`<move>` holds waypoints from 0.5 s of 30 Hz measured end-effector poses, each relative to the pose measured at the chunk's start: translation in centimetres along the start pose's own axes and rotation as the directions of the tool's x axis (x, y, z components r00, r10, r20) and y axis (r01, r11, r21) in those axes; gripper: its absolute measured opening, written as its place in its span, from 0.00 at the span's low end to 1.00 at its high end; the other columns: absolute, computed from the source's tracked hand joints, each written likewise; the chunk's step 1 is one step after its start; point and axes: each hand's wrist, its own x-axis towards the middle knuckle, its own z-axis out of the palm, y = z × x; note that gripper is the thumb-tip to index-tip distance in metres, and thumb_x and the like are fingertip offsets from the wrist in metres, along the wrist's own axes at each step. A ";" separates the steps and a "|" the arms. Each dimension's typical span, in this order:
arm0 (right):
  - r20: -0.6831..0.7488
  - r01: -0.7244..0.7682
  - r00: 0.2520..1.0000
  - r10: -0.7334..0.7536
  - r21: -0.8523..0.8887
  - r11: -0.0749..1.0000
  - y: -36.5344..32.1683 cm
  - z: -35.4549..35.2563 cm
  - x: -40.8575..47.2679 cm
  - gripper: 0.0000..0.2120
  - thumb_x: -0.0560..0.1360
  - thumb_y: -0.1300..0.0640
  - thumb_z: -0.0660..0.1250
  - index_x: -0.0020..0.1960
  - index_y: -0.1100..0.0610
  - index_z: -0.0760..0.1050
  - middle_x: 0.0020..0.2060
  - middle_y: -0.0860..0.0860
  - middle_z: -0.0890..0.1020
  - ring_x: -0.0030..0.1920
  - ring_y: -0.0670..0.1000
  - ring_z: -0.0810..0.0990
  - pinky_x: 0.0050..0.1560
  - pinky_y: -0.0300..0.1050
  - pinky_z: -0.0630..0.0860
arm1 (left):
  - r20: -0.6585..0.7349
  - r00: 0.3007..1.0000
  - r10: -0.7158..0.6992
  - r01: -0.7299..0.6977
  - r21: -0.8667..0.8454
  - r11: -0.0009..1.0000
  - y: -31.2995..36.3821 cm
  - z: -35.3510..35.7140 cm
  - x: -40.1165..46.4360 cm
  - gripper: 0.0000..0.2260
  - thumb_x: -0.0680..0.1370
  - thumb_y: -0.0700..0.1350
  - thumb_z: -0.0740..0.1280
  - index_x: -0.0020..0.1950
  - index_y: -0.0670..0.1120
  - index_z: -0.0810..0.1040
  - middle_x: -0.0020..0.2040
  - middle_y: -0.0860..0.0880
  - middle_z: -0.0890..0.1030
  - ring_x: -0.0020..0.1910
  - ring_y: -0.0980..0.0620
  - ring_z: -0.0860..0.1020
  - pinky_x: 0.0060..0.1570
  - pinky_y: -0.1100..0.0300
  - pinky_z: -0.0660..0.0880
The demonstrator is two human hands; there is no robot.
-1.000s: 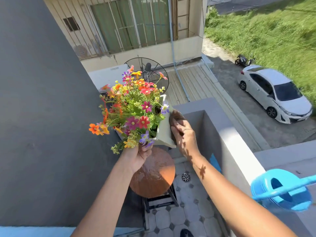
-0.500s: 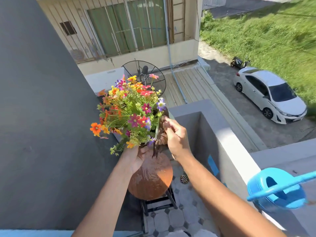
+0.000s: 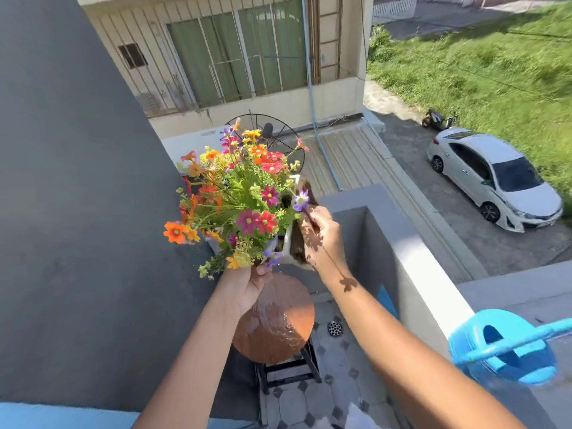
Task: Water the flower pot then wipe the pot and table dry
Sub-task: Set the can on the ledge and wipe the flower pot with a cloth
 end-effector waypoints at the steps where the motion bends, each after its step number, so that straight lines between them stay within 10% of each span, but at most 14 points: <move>1: 0.016 0.025 1.000 -0.025 0.029 0.999 -0.1 0.3 -1.4 0.11 0.80 0.61 0.63 0.58 0.63 0.80 0.52 0.52 0.79 0.53 0.45 0.79 0.54 0.36 0.72 | -0.009 1.000 -0.001 0.001 -0.025 1.000 0.3 0.0 0.2 0.14 0.83 0.33 0.49 0.46 0.40 0.73 0.32 0.45 0.78 0.18 0.57 0.64 0.17 0.67 0.60; 5: 0.052 0.115 0.992 -0.111 -0.103 0.988 1.8 0.3 -5.2 0.13 0.78 0.66 0.65 0.61 0.62 0.79 0.54 0.45 0.78 0.57 0.27 0.71 0.59 0.23 0.64 | -0.036 0.998 0.046 -0.047 -0.025 0.999 0.9 0.1 0.4 0.16 0.82 0.33 0.49 0.40 0.43 0.71 0.33 0.46 0.75 0.18 0.58 0.65 0.18 0.67 0.60; 10: 0.034 -0.175 0.984 0.177 -0.062 0.983 4.7 -0.4 -5.4 0.11 0.79 0.60 0.65 0.59 0.59 0.80 0.48 0.49 0.78 0.51 0.48 0.79 0.52 0.38 0.71 | -0.073 0.997 0.034 -0.033 0.024 0.999 0.2 0.1 0.5 0.15 0.82 0.33 0.51 0.42 0.42 0.73 0.30 0.48 0.78 0.22 0.57 0.68 0.21 0.68 0.65; 15: -0.034 -0.155 0.986 0.160 0.123 0.980 2.5 0.1 -4.7 0.13 0.79 0.60 0.65 0.63 0.58 0.79 0.53 0.53 0.81 0.53 0.48 0.80 0.51 0.34 0.75 | -0.103 0.994 0.034 -0.026 0.081 0.996 -0.3 0.3 0.7 0.18 0.81 0.30 0.48 0.40 0.43 0.71 0.34 0.47 0.68 0.23 0.55 0.65 0.19 0.67 0.68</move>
